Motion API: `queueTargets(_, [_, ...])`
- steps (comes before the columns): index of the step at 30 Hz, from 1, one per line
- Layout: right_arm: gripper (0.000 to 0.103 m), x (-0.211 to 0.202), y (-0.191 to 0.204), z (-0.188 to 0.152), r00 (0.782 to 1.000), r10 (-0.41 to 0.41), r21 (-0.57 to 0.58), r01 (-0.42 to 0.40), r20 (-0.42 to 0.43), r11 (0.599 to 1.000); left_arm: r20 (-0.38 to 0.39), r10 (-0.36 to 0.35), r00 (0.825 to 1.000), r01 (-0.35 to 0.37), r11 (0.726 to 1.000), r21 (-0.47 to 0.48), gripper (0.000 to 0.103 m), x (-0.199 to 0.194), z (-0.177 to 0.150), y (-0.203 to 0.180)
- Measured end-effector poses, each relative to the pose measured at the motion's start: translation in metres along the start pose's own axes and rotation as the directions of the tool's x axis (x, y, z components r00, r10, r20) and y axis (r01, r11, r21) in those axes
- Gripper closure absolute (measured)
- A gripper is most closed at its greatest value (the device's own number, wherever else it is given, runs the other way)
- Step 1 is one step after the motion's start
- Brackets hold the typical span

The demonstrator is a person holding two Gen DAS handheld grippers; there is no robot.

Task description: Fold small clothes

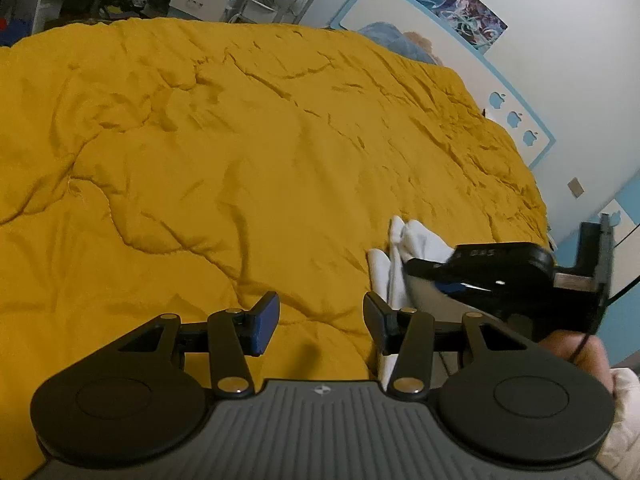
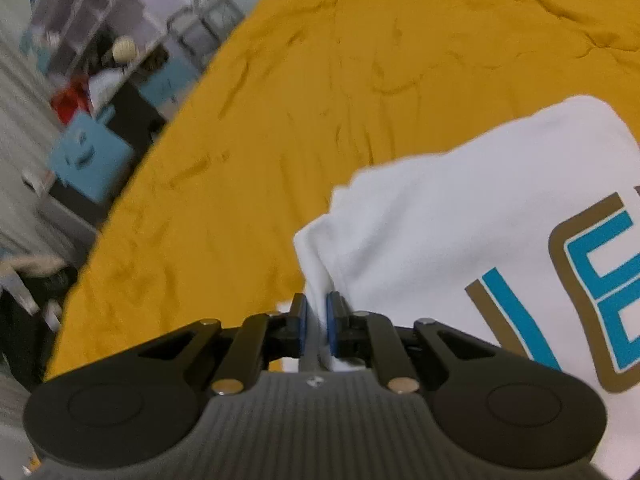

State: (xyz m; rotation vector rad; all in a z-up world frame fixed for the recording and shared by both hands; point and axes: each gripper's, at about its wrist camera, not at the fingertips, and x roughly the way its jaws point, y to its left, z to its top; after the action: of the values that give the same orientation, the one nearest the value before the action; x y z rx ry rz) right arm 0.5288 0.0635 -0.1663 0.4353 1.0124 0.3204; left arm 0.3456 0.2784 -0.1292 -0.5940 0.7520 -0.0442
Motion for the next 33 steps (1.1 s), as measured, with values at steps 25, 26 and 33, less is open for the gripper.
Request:
queueTargets(25, [0.081, -0.224, -0.113, -0.129, 0.989, -0.063, -0.136, 0.081, 0.136, 0.987, -0.113, -0.318, 0.941, 0.281, 0.923, -0.262, 0.022, -0.025, -0.069, -0.021])
queueTargets(26, [0.079, -0.227, -0.121, -0.136, 0.989, -0.073, -0.129, 0.09, 0.131, 0.988, -0.133, -0.308, 0.942, 0.266, 0.927, -0.265, 0.022, -0.017, -0.072, -0.023])
queueTargets(33, [0.065, -0.232, -0.14, -0.168, 0.987, -0.124, -0.193, 0.141, 0.098, 0.971, -0.164, -0.287, 0.944, 0.221, 0.917, -0.331, 0.022, 0.027, -0.072, -0.019])
